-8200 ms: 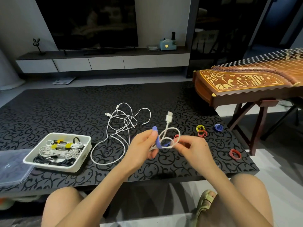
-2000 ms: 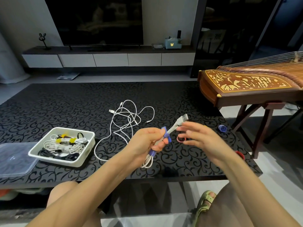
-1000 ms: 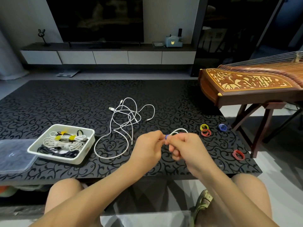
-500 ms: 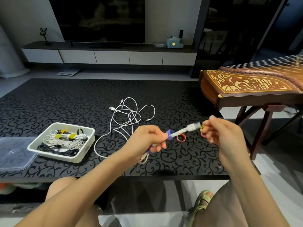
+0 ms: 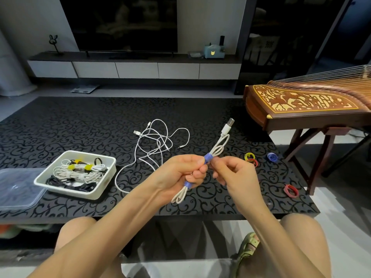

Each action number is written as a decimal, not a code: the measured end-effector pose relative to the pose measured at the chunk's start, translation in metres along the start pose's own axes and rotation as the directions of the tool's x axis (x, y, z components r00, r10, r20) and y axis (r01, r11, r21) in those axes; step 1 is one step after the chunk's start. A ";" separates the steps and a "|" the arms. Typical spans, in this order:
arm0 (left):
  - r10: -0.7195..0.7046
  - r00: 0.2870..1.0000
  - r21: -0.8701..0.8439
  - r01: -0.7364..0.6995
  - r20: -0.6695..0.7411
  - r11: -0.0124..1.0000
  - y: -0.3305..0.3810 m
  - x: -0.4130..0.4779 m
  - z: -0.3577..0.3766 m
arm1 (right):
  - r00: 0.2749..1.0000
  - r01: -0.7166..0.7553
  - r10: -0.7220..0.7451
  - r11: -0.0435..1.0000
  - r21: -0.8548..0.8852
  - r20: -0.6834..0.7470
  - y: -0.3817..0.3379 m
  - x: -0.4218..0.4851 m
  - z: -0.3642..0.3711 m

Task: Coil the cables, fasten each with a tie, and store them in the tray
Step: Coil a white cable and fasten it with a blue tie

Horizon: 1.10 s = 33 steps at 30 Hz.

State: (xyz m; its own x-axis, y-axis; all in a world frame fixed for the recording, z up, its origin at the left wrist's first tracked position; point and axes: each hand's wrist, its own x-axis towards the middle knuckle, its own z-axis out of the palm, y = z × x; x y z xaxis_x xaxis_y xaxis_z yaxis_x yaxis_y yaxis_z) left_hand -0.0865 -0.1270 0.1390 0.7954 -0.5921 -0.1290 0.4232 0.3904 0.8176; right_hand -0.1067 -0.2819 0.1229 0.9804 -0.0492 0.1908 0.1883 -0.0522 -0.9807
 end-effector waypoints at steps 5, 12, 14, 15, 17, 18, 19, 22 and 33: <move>0.200 0.951 0.177 -0.161 -0.236 0.971 -0.009 0.004 0.000 | 0.999 0.022 -0.027 0.995 -0.101 -0.046 -0.006 -0.015 0.008; 0.784 0.621 0.922 -0.290 -0.021 0.254 -0.022 0.004 0.003 | 0.971 -0.234 0.240 0.958 0.164 -0.019 -0.021 -0.008 0.013; 0.833 0.532 0.957 -0.291 0.150 0.013 -0.022 0.005 0.001 | 0.966 -0.259 0.257 0.940 0.221 0.038 -0.023 -0.007 0.013; 0.832 0.496 0.948 -0.300 0.246 -0.102 -0.022 0.006 0.000 | 0.965 -0.263 0.256 0.930 0.257 0.064 -0.025 -0.006 0.013; 0.802 0.432 0.902 -0.316 0.413 -0.294 -0.025 0.007 -0.002 | 0.966 -0.258 0.239 0.908 0.331 0.099 -0.028 -0.003 0.012; 0.780 0.409 0.875 -0.321 0.473 -0.362 -0.025 0.007 -0.002 | 0.967 -0.255 0.234 0.896 0.363 0.103 -0.028 -0.001 0.012; 0.759 0.399 0.854 -0.323 0.515 -0.409 -0.026 0.006 -0.002 | 0.965 -0.262 0.242 0.883 0.389 0.100 -0.028 0.001 0.011; 0.696 0.442 0.825 -0.320 0.565 -0.466 -0.022 0.006 -0.004 | 0.957 -0.287 0.281 0.870 0.401 0.076 -0.025 0.008 0.009; 0.541 0.741 0.916 -0.296 0.399 -0.271 -0.010 0.005 -0.023 | 0.959 -0.219 0.251 0.952 0.216 -0.133 0.004 0.022 0.013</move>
State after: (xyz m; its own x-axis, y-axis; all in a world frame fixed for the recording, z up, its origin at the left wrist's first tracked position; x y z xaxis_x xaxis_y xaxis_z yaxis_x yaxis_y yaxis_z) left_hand -0.0768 -0.1173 0.1169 0.6449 -0.5089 0.5703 -0.7472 -0.5767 0.3304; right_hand -0.0836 -0.2700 0.1223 0.9795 -0.1931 -0.0574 -0.0230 0.1762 -0.9841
